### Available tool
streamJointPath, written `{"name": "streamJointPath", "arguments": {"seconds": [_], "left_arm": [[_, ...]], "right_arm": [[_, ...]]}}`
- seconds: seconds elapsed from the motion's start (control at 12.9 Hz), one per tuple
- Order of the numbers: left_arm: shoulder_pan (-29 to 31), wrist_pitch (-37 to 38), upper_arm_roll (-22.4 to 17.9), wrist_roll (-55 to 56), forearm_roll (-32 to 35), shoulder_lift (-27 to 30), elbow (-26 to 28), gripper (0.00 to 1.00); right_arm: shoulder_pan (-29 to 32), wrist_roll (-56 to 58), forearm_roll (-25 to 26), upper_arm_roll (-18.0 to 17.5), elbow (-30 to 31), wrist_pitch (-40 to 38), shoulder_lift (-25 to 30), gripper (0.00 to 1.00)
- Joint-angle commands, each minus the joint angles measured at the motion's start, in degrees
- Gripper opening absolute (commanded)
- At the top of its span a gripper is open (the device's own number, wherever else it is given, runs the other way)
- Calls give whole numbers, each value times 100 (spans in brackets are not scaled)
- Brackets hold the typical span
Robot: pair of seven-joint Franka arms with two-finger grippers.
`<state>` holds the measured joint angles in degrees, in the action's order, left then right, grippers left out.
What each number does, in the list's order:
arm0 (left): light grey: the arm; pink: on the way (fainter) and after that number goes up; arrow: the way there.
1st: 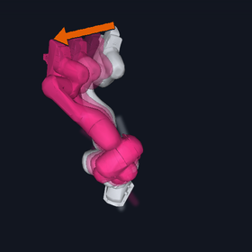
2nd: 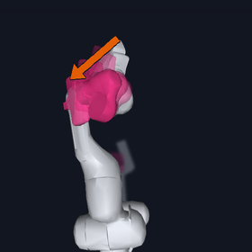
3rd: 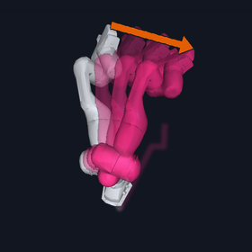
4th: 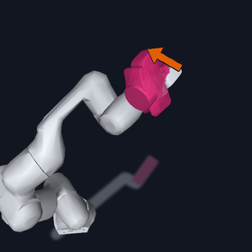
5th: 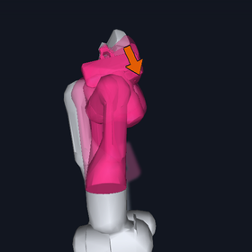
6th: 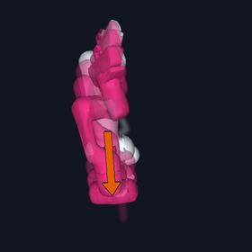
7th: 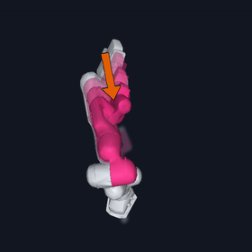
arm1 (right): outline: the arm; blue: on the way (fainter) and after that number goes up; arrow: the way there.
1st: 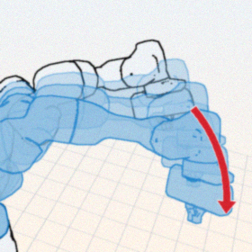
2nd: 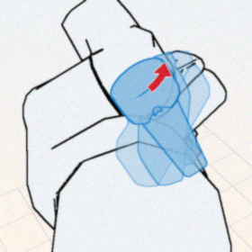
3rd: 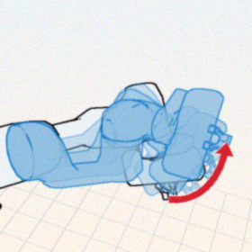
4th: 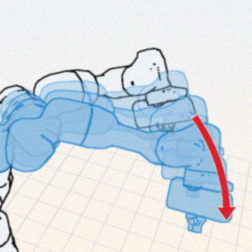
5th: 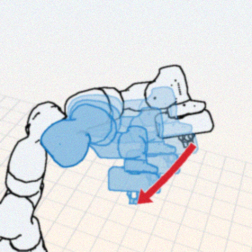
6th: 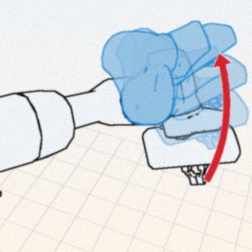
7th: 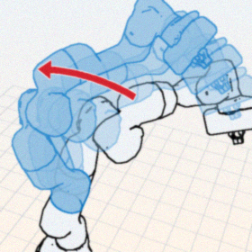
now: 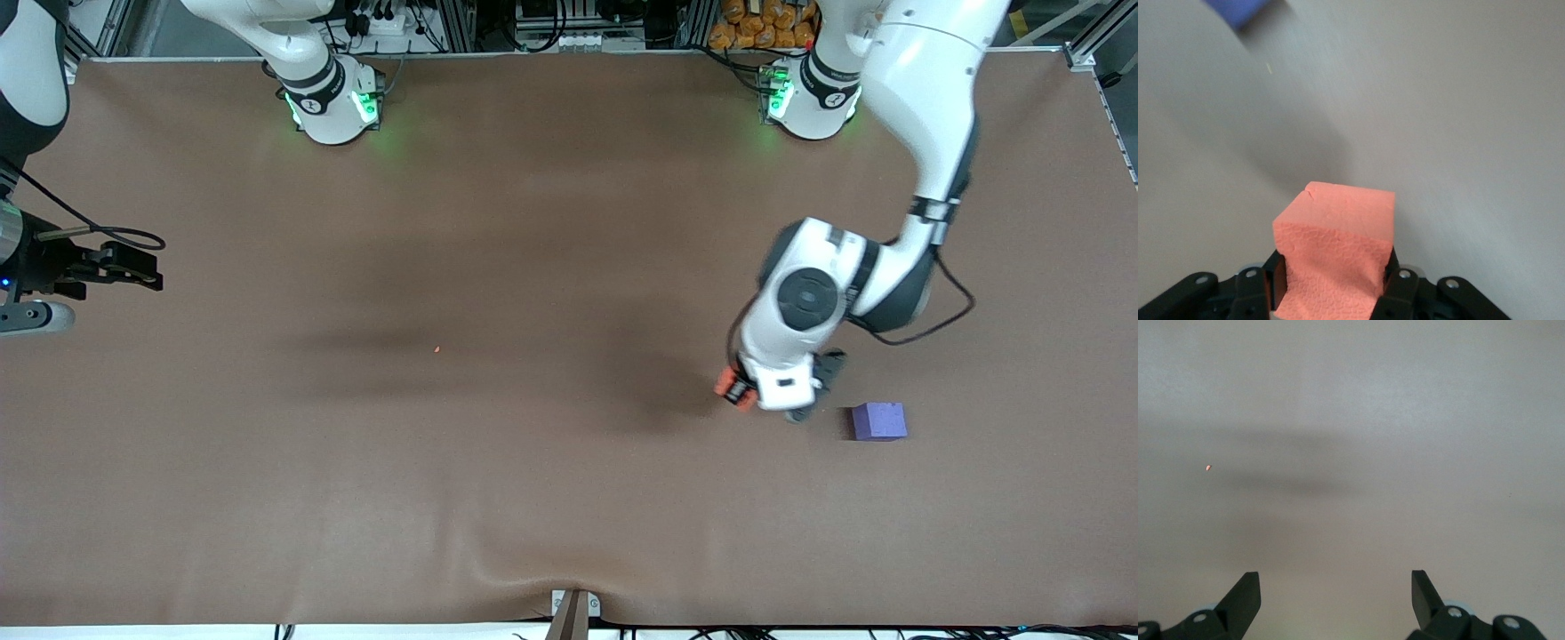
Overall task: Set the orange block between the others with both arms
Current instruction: 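Carry the orange cube with the left gripper toward the purple cube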
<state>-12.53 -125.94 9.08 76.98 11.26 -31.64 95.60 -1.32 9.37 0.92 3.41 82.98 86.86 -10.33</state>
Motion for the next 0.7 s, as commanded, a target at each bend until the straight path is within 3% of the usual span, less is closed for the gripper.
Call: {"name": "streamJointPath", "arguments": {"seconds": [0.0, 0.62], "left_arm": [[425, 210, 67, -550, 393, 70, -24, 0], [1191, 210, 67, -1853, 412, 44, 38, 0]], "right_arm": [[-26, 12, 49, 11, 95, -46, 163, 100], [-26, 21, 49, 11, 104, -37, 136, 100]]}}
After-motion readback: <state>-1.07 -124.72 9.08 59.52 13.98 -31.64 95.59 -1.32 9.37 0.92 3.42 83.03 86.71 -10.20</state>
